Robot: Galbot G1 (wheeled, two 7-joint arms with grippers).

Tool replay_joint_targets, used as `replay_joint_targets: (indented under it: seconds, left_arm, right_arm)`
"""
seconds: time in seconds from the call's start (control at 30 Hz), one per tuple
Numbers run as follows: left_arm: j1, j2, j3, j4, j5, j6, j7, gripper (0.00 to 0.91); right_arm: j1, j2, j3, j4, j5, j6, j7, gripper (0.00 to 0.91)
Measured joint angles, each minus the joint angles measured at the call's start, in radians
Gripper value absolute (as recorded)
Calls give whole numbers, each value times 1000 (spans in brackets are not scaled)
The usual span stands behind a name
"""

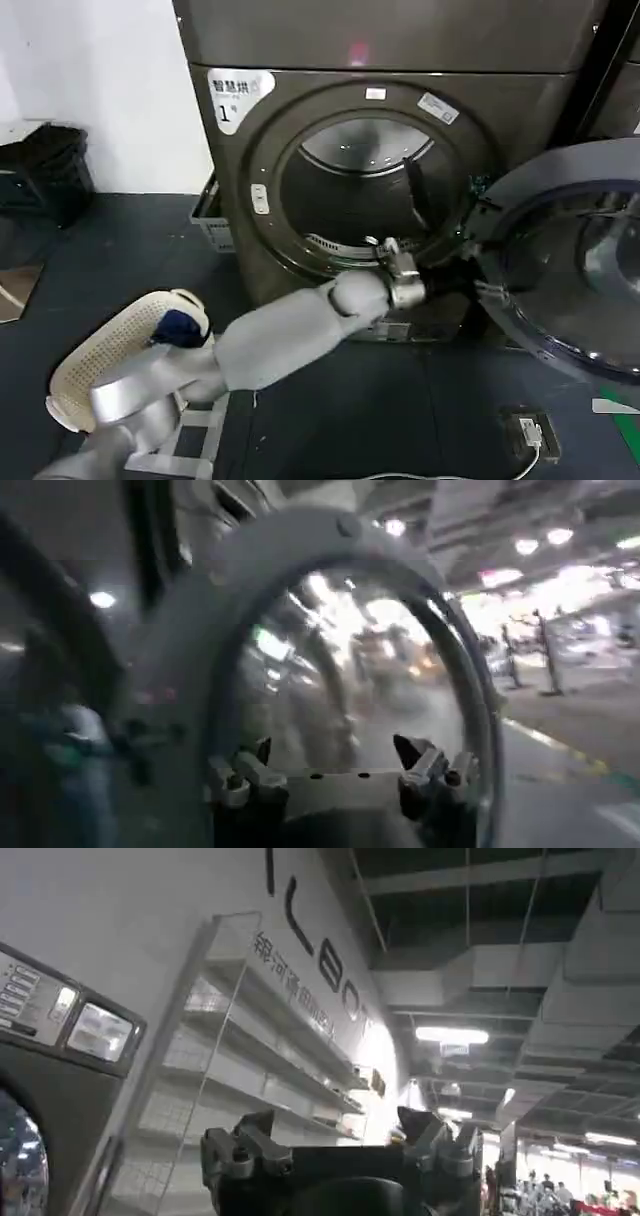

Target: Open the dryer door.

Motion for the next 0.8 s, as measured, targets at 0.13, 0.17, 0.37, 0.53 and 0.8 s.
replay_joint_targets:
  seconds: [0.13, 0.17, 0.37, 0.53, 0.8]
  left_arm:
    - [4, 101, 17, -71, -10, -92, -55, 907]
    - [4, 130, 17, -91, -18, -94, -56, 907]
    - [-3, 316, 34, -225, -26, -79, -87, 907]
    - [11, 495, 49, -314, -18, -54, -152, 907]
    - [54, 743, 6, -402, -51, 16, -230, 907]
  right_arm:
    - [-3, -12, 12, 1, -14, 0, -7, 907]
    - [-4, -14, 16, 4, -25, 1, -9, 907]
    - [-10, -35, 54, -6, -66, 17, -8, 907]
    - [-7, -41, 66, -13, -66, 17, -12, 907]
    - [32, -57, 35, 0, -69, -2, -18, 907]
